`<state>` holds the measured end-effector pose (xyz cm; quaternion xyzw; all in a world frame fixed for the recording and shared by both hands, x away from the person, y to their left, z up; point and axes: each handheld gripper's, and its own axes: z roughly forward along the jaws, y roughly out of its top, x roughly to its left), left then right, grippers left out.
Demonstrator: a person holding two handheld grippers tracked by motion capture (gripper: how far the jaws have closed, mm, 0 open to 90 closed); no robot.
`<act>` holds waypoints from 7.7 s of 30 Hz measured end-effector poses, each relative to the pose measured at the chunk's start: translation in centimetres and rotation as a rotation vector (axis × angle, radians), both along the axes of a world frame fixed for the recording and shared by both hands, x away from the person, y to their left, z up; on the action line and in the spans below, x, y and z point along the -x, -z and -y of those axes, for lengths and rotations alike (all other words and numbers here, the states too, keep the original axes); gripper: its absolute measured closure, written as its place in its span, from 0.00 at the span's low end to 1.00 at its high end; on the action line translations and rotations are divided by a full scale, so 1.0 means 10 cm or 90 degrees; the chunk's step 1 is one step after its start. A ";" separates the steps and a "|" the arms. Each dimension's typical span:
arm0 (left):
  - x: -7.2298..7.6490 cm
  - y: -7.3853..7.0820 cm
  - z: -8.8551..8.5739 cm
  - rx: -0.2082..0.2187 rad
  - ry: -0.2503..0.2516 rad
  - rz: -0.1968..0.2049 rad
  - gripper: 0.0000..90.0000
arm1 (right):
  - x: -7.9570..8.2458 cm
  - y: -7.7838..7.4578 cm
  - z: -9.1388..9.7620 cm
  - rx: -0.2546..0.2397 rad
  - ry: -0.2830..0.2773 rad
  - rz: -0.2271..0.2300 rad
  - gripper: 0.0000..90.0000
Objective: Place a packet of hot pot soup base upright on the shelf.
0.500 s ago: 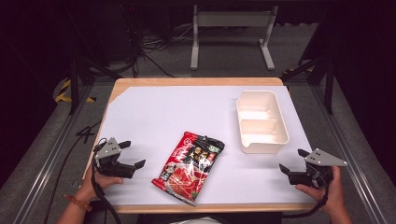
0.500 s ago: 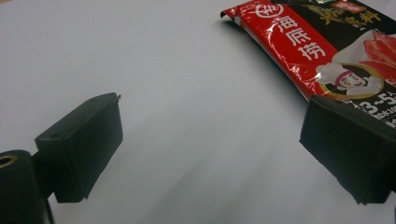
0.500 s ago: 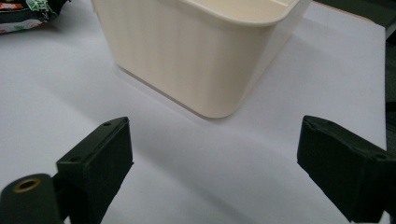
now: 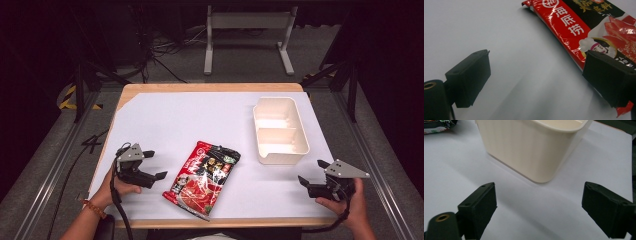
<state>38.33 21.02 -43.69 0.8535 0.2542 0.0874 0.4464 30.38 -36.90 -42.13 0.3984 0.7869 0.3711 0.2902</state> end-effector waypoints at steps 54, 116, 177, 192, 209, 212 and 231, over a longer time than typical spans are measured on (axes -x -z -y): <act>-0.87 -0.21 1.61 -0.290 0.311 0.012 0.83 | -0.07 0.08 -0.02 -0.007 -0.031 -0.048 0.19; -0.79 -1.54 1.38 0.142 0.101 0.143 0.99 | -0.04 -0.02 0.11 -0.051 0.007 -0.019 0.23; -1.64 -1.75 2.96 0.244 0.071 0.126 0.99 | -0.04 0.00 0.16 -0.050 0.021 -0.012 0.23; -1.65 -1.35 3.13 0.254 0.054 0.097 0.99 | -0.03 -0.01 0.15 -0.047 0.022 -0.007 0.23; -1.64 -1.22 3.06 0.208 0.050 0.114 0.93 | -0.04 0.00 0.13 -0.036 0.019 -0.010 0.24; -1.65 -1.22 3.04 0.201 0.043 0.110 0.90 | -0.04 0.00 0.13 -0.035 0.020 -0.011 0.24; -1.59 -1.26 2.93 0.163 0.030 0.140 0.77 | -0.04 0.02 0.10 -0.029 0.014 -0.015 0.24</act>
